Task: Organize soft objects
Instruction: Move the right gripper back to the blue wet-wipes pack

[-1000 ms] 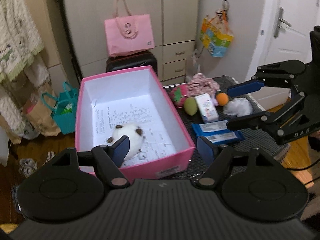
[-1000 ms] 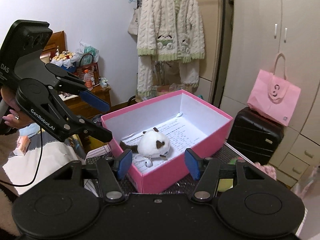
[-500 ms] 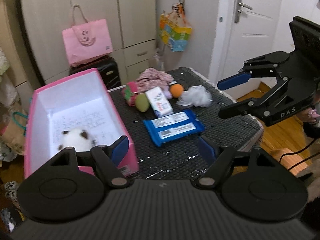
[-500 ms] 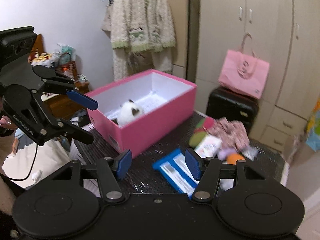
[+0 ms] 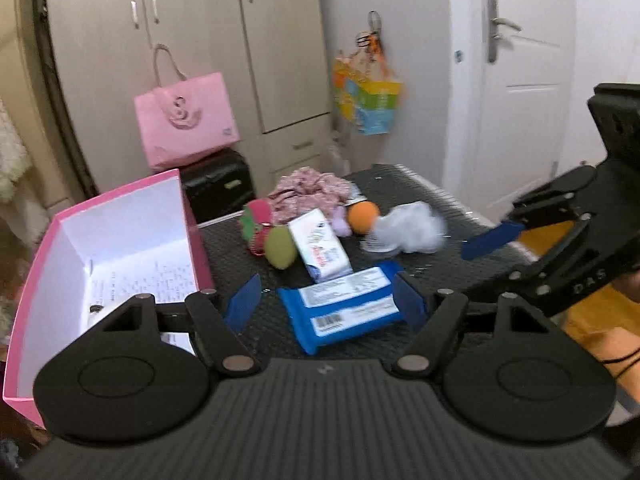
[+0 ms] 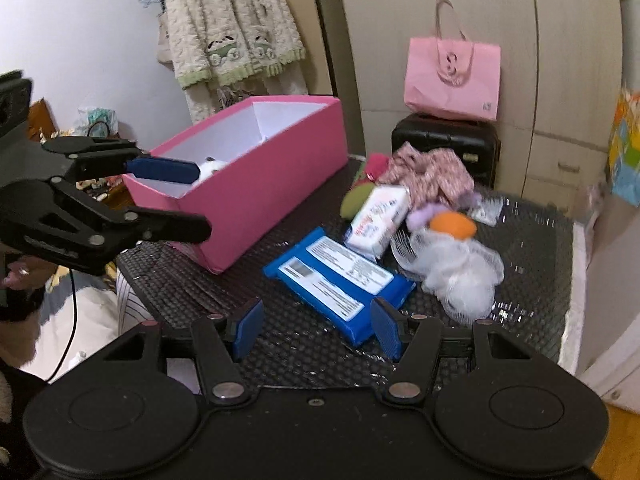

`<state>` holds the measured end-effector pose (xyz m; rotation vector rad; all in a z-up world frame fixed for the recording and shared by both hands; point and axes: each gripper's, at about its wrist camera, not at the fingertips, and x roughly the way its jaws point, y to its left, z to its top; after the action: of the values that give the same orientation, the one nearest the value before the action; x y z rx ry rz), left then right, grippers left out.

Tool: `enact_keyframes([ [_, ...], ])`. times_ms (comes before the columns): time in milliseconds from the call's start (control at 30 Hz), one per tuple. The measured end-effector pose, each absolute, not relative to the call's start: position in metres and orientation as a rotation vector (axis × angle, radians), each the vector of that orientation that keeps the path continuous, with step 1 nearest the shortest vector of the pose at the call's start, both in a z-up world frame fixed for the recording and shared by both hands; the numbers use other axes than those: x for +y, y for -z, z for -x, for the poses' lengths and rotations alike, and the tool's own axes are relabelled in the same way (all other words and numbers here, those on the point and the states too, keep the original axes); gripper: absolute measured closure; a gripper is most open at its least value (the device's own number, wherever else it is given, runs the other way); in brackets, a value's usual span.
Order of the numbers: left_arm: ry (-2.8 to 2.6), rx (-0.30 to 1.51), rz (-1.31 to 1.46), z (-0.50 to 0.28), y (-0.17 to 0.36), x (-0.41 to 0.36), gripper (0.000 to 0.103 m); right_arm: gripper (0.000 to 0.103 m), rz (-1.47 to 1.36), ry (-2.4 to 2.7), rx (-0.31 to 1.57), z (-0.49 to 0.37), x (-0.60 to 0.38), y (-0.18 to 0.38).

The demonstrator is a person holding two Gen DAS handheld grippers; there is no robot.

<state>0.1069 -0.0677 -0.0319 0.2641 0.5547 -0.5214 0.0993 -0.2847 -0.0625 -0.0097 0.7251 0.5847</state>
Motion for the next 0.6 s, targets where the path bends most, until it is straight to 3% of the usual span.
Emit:
enact_keyframes([
  [233,0.526,0.651,-0.22,-0.131,0.061,-0.091,0.034,0.039,-0.015,-0.579,0.734,-0.123,-0.293,0.101],
  [467,0.453,0.728,-0.092,-0.161,0.089,-0.103,0.034,0.039,0.185,-0.46,0.632,-0.126,-0.27,0.123],
  [600,0.369,0.725,-0.079,-0.182,0.099,-0.103,0.034,0.033,0.159,-0.541,0.643,-0.13,-0.268,0.125],
])
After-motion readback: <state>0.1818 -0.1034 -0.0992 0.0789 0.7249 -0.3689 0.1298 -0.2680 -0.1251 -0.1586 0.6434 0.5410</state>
